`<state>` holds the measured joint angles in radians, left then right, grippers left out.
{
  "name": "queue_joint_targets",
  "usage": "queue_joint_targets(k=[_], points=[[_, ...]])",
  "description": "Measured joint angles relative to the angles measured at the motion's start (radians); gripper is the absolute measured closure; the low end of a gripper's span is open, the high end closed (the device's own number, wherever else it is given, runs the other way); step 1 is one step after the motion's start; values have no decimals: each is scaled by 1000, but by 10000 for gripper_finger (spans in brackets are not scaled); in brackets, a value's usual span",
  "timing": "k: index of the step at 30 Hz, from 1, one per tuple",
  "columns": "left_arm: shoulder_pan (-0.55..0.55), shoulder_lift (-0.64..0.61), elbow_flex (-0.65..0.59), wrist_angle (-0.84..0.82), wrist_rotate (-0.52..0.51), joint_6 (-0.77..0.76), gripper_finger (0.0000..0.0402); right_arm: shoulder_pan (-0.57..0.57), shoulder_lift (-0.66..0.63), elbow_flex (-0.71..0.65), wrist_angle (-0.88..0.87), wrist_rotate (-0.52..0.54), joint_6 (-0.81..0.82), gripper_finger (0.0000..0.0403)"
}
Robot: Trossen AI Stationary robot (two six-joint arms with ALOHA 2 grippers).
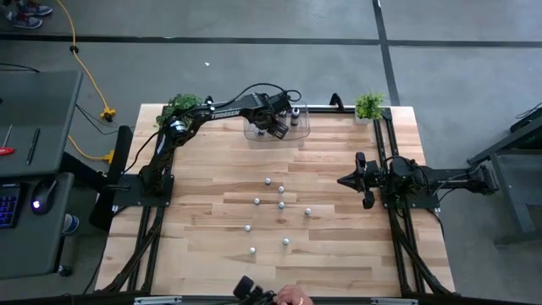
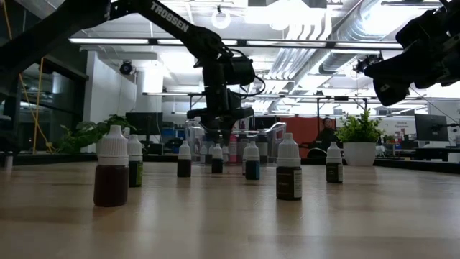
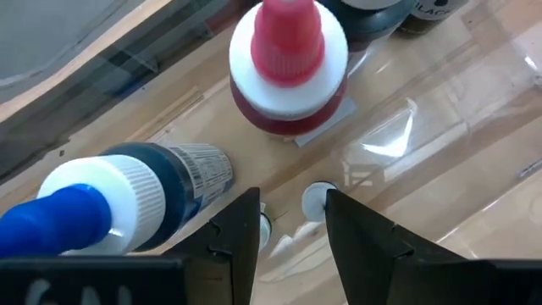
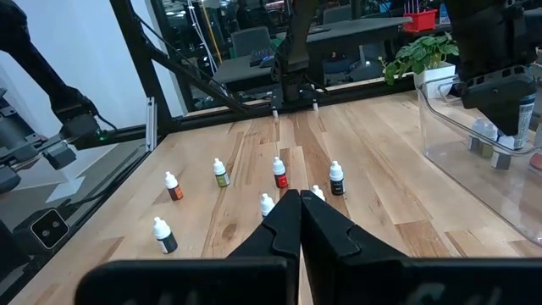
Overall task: Pick & Place food coloring
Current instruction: Put the small green food coloring bottle into the transparent bin
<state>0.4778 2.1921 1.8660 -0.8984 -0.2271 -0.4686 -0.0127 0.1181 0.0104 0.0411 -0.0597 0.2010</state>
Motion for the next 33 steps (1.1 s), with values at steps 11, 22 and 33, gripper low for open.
queue_joint_targets(k=[11,22,33], points=[[-22,-1,0,30,17,0,270,0,0,0,0,0,0,402],[-44,-93,0,74,-21,57,270,0,0,0,0,0,0,402],[-116,-323,0,-78,-79,161,270,0,0,0,-1,0,0,402]])
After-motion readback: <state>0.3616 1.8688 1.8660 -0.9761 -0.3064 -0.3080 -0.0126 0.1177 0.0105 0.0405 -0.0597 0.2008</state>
